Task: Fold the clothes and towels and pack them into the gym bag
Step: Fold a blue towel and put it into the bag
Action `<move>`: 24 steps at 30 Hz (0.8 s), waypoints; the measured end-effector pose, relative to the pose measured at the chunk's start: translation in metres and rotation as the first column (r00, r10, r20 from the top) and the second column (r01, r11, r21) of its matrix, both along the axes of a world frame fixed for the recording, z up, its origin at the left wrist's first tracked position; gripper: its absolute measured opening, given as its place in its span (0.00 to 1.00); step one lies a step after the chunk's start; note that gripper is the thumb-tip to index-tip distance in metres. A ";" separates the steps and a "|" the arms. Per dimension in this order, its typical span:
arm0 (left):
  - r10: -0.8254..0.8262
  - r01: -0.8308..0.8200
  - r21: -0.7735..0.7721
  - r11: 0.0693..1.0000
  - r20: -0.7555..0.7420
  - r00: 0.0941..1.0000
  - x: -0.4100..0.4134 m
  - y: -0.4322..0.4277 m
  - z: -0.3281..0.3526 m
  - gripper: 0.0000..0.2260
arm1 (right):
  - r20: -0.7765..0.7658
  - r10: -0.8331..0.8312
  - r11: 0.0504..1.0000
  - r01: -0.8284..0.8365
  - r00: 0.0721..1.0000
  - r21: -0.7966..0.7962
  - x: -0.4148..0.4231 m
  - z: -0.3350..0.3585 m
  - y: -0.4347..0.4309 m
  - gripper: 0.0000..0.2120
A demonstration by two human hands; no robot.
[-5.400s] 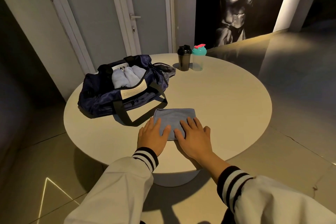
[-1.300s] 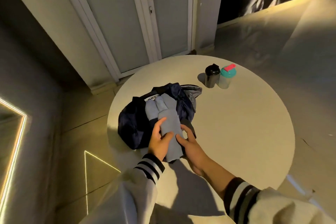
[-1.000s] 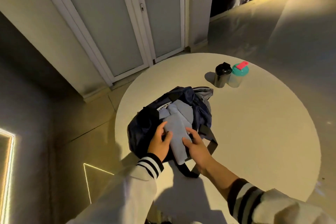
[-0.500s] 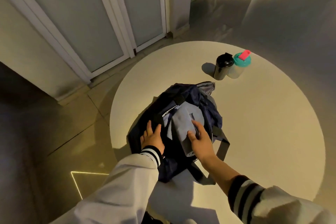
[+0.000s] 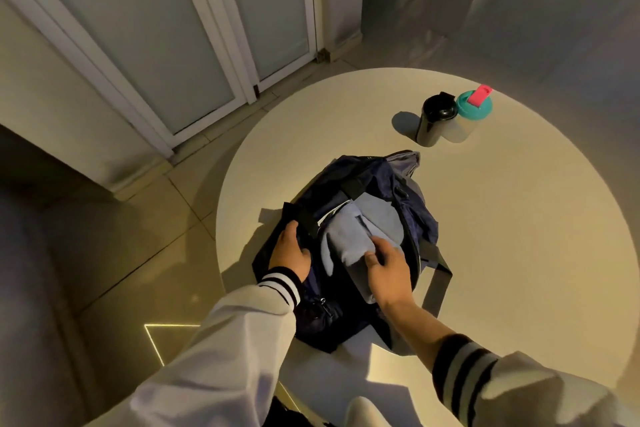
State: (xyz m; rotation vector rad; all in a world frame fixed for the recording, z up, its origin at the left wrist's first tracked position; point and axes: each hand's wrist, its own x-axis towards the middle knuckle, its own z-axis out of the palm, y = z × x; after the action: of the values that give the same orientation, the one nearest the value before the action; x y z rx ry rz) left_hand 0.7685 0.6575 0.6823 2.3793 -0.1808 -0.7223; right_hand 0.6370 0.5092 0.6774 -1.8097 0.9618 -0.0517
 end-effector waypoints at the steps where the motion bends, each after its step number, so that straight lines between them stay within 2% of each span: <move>1: 0.024 -0.024 -0.002 1.000 -0.018 1.000 0.002 -0.001 -0.002 0.29 | 0.033 0.009 1.000 -0.010 0.999 0.027 0.002 0.001 0.003 0.17; 3: 0.080 -0.081 -0.012 0.997 -0.056 0.995 0.008 -0.001 -0.006 0.27 | 0.021 0.066 0.996 -0.067 0.998 0.061 0.003 -0.004 0.007 0.17; 6: 0.229 -0.237 -0.115 0.965 -0.080 0.970 0.018 0.005 -0.013 0.22 | -0.098 0.100 0.995 -0.098 0.990 0.024 0.001 -0.019 0.005 0.17; 9: 0.329 -0.308 -0.204 0.929 0.075 0.941 0.011 0.015 -0.011 0.16 | -0.142 0.084 0.996 -0.087 0.986 -0.018 -0.001 -0.027 0.002 0.16; 10: 0.289 -0.253 -0.186 0.949 0.206 0.935 0.005 0.017 -0.009 0.16 | -0.142 0.077 0.996 -0.082 0.987 -0.029 -0.001 -0.027 0.002 0.16; 12: 0.040 0.006 -0.089 0.996 0.504 0.863 -0.008 0.017 -0.010 0.14 | -0.111 0.040 0.998 -0.044 0.993 -0.040 0.000 -0.021 0.005 0.17; 13: -0.133 0.174 -0.013 0.985 0.590 0.796 -0.013 0.013 -0.010 0.14 | -0.079 0.015 0.999 -0.018 0.997 -0.038 -0.001 -0.015 0.008 0.17; 14: -0.291 0.320 0.064 0.945 0.609 0.738 -0.017 0.006 -0.009 0.14 | -0.043 -0.011 0.999 0.009 0.999 -0.038 -0.001 -0.009 0.011 0.17; 16: -0.466 0.450 0.168 0.877 0.530 0.709 -0.024 -0.007 -0.005 0.15 | 0.044 -0.041 0.997 0.044 0.998 -0.059 -0.004 0.001 0.016 0.18; 18: -0.434 0.384 0.204 0.901 0.452 0.779 -0.023 -0.010 -0.007 0.16 | 0.067 -0.050 0.997 0.053 0.996 -0.050 -0.005 0.003 0.018 0.19; 21: -0.367 0.281 0.285 0.916 0.318 0.874 -0.015 -0.005 -0.013 0.19 | -0.048 0.054 0.998 -0.055 0.997 -0.023 -0.008 -0.008 0.015 0.20; 24: -0.377 0.286 0.395 0.873 0.175 0.909 -0.008 -0.003 -0.019 0.32 | -0.128 0.119 0.992 -0.124 0.985 -0.030 -0.012 -0.015 0.009 0.19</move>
State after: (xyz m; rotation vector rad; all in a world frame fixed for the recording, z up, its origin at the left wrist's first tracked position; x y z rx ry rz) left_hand 0.7608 0.6542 0.6633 2.8317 -0.6314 -0.6536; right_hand 0.6248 0.5179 0.6627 -1.9218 0.9411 0.1221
